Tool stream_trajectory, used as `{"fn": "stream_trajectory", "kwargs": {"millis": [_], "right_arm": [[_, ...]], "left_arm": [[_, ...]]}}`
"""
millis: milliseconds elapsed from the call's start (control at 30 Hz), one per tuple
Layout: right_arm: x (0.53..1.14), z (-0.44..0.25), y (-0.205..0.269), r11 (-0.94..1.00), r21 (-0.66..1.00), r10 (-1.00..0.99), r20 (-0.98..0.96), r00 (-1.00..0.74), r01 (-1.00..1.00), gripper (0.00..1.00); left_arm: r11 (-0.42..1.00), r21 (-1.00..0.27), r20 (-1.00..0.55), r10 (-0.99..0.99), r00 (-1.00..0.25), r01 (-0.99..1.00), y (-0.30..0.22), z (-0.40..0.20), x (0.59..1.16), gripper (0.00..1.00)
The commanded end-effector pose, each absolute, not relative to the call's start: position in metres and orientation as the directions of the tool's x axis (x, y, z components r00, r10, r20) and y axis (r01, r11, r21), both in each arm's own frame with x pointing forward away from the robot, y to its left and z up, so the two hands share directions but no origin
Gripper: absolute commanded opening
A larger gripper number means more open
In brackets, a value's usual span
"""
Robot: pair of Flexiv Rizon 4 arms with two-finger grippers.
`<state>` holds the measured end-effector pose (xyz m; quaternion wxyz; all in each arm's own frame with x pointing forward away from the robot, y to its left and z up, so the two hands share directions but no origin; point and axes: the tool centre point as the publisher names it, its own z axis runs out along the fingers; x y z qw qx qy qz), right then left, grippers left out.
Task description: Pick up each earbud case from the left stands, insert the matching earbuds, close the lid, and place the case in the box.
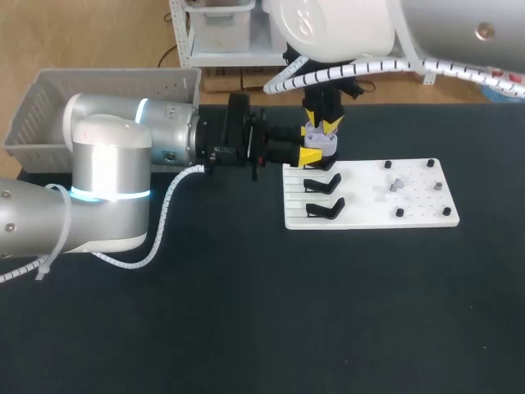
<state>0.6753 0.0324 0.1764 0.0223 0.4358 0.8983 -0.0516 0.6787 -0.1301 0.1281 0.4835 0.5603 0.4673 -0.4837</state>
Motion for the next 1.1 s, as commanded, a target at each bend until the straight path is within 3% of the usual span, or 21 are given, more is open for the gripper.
{"fn": "stream_trajectory", "kwargs": {"millis": [33, 1100], "right_arm": [[0.676, 0.175, 0.033, 0.611, -0.075, 0.784, -0.084, -0.616, 0.788, 0.0], [0.68, 0.16, 0.028, 0.621, -0.079, 0.777, -0.068, -0.626, 0.78, 0.0]], "left_arm": [[-0.089, 0.093, -0.994, 0.055, 0.098, 0.992, -0.13, 0.128, 0.677, 0.0], [-0.089, 0.093, -0.994, 0.055, 0.098, 0.992, -0.13, 0.128, 0.677, 0.0]]}}
